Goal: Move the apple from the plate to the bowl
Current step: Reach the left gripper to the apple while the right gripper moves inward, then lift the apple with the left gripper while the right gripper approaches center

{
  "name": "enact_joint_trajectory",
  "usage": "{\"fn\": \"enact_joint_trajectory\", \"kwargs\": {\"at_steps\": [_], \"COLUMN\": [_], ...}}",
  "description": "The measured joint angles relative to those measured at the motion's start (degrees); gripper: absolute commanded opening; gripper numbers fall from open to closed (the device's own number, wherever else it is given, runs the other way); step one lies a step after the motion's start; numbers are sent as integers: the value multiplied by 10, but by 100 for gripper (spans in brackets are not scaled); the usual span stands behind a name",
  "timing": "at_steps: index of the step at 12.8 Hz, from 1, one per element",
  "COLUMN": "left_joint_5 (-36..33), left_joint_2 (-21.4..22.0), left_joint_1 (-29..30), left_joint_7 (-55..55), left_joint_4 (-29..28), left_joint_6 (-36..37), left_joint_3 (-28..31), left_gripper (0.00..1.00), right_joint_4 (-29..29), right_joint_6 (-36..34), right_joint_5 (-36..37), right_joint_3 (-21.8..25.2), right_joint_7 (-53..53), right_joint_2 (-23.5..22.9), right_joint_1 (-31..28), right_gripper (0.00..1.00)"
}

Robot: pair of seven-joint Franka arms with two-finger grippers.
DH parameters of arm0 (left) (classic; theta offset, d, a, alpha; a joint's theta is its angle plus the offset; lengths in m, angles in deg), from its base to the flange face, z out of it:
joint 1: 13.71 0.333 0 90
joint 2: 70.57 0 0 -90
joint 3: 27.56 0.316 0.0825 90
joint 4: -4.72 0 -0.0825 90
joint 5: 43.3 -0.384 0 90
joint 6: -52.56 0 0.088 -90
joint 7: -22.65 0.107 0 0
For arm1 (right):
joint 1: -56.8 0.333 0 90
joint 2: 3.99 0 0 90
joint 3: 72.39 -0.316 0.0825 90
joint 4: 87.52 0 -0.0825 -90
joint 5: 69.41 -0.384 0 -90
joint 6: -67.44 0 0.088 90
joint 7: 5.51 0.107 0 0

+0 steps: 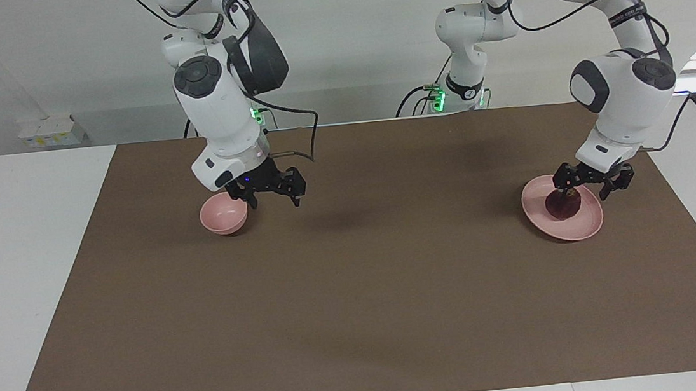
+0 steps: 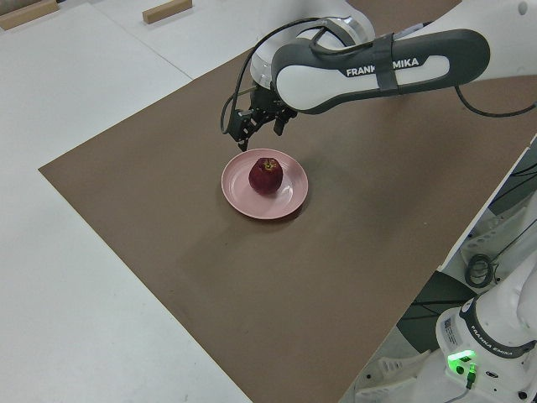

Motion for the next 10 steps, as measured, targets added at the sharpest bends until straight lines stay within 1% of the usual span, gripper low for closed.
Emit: {"fn": "enact_joint_trajectory", "kwargs": {"at_steps": [2, 3, 4, 5, 6, 7, 8, 10], "left_joint_5": [0, 0, 0, 0, 0, 0, 0, 0], "left_joint_2": [-4, -4, -4, -3, -3, -1, -1, 1], "left_joint_1": [1, 1, 2, 2, 3, 5, 6, 6], "left_joint_7": [1, 1, 1, 1, 1, 2, 3, 3], "left_joint_4": [-16, -18, -19, -20, -21, -21, -21, -21], "left_joint_6": [-15, -17, -17, -17, -17, -17, -17, -18], "left_joint_3": [0, 0, 0, 0, 0, 0, 0, -1], "left_gripper": [100, 82, 45, 20, 7, 2, 0, 0], "right_joint_4": [2, 2, 2, 3, 3, 3, 3, 4], "right_joint_6": [10, 16, 19, 22, 29, 38, 42, 55], "right_joint_5": [-51, -77, -97, -109, -121, -139, -154, -174], "right_joint_3": [0, 0, 0, 0, 0, 0, 0, 0], "right_joint_7": [47, 67, 90, 112, 136, 158, 173, 203], "right_joint_2": [-10, -14, -18, -22, -25, -28, -31, -38], "right_joint_1": [12, 15, 17, 21, 28, 36, 43, 56], "right_gripper": [100, 100, 100, 100, 100, 100, 100, 100]}}
